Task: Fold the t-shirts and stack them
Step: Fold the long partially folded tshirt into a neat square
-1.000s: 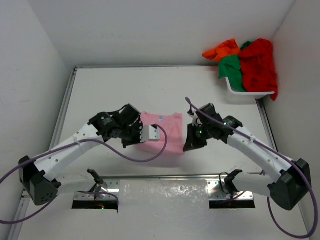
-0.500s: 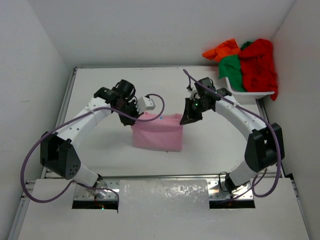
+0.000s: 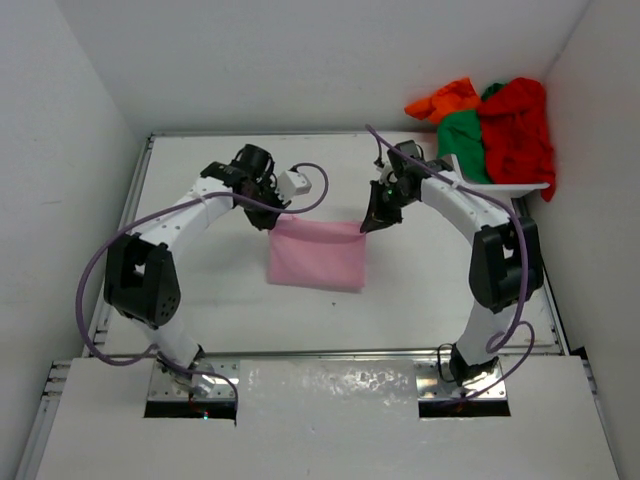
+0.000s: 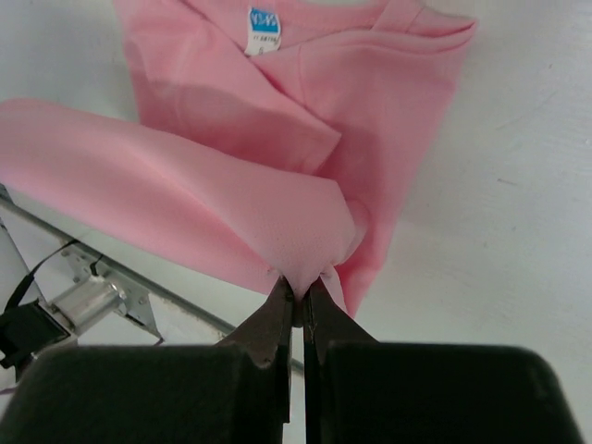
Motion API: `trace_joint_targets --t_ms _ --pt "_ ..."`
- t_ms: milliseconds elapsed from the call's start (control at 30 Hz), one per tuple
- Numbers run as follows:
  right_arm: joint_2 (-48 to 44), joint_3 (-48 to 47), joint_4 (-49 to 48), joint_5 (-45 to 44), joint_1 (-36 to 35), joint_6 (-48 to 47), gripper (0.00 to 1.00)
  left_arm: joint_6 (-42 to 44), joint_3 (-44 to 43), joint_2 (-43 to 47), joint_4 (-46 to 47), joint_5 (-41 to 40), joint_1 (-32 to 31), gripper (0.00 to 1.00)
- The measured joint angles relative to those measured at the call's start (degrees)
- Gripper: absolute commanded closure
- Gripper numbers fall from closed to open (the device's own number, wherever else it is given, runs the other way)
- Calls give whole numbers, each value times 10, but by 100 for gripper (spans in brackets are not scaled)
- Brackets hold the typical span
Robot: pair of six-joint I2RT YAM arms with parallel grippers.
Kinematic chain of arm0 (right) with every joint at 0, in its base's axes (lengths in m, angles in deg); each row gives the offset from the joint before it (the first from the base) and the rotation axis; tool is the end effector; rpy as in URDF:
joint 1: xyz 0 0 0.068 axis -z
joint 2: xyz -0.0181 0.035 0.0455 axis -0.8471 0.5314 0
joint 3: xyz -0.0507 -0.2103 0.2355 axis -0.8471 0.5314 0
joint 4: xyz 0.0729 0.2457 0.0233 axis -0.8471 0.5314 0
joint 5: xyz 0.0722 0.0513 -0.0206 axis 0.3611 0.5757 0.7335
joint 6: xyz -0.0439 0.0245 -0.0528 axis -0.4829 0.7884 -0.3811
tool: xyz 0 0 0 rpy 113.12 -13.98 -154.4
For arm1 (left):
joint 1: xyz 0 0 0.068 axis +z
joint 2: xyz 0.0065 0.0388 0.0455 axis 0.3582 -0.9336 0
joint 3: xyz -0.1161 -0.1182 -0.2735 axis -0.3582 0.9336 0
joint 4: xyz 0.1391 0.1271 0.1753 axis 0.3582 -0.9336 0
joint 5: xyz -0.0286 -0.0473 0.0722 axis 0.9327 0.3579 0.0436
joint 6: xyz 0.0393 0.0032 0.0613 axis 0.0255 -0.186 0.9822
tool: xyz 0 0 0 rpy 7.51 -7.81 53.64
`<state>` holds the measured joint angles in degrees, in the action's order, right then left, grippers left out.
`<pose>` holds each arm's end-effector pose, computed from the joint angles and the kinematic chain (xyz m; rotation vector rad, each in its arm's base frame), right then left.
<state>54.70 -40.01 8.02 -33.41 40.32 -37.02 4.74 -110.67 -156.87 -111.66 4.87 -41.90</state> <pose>0.3670 0.1406 0.2585 0.1992 2.8095 0.7600 0.3252 -0.1414 0.2985 1.3730 2.2866 -0.2717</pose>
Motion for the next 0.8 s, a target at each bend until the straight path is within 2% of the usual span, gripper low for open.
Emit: trace_joint_targets --t_ms 300,467,533,567,600,700,800 --pt "51 -23 -19 -4 26 6 99 -25 -61 -73 50 -17 4 94" --pt "96 -47 -36 -13 38 11 91 -45 -106 -138 71 -38 5 93" --pt "125 -65 -42 -17 41 14 82 -56 -119 -165 78 -44 9 91" --pt "139 -73 -46 -19 43 16 78 -61 -124 -178 82 -49 11 89" --pt "154 -81 -51 -24 45 20 68 -66 -129 -189 84 -55 13 84" --pt "195 -104 -59 -39 58 29 67 -81 -144 -219 92 -75 21 71" --pt "230 -137 -63 -65 73 32 67 -95 -162 -243 100 -90 31 51"
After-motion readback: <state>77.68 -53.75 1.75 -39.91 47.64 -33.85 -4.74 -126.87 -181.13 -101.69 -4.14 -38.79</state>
